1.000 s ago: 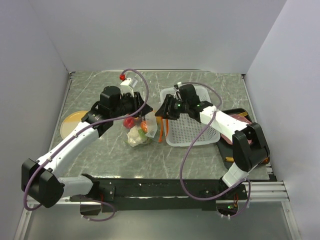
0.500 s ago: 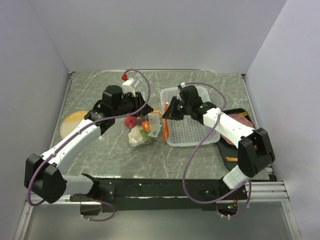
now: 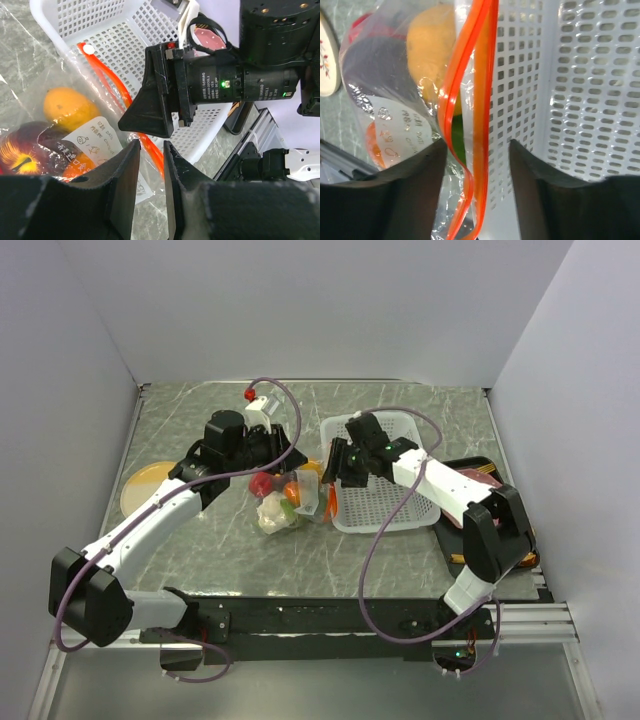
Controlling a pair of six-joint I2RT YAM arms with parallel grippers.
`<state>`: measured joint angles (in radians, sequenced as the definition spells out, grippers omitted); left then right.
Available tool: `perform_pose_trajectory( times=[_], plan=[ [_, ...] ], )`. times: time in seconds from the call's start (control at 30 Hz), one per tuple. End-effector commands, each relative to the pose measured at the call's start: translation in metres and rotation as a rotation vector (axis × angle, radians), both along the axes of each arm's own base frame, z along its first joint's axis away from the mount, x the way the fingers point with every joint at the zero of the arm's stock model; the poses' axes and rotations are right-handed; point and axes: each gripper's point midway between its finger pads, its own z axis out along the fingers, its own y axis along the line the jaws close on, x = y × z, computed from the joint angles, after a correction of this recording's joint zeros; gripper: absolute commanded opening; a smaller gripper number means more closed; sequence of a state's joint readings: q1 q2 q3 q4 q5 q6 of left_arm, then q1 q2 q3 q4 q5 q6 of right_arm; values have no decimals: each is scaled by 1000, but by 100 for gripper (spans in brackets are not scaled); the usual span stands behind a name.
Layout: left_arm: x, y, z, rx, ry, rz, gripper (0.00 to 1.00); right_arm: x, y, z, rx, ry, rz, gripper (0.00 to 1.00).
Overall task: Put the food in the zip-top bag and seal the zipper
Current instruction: Zip the zipper food storage bag at the center of the board.
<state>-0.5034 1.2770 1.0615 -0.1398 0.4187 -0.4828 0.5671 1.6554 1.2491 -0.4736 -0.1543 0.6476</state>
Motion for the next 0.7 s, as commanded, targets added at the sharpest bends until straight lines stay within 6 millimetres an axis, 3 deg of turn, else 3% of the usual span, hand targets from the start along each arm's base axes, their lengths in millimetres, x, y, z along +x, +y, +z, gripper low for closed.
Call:
perform_pose_trajectory(
  times=[0.0,0.1,0.27,0.53,0.67],
  plan=[
    [2,-2,8,-16,-42,-20,31,14,-5,49,9,-155,-21,68],
    [2,-4,10,-18,-43,-28,31,14,-6,51,28,-164,-28,77],
    [1,-4,11,-19,-43,-34,31,3,1,27,151,-83,16,77],
    [0,-5,10,-21,-42,-40,31,7,13,32,317,-102,51,73],
    [1,-8,12,-25,-45,-54,31,5,19,30,374,-86,73,64]
  ],
)
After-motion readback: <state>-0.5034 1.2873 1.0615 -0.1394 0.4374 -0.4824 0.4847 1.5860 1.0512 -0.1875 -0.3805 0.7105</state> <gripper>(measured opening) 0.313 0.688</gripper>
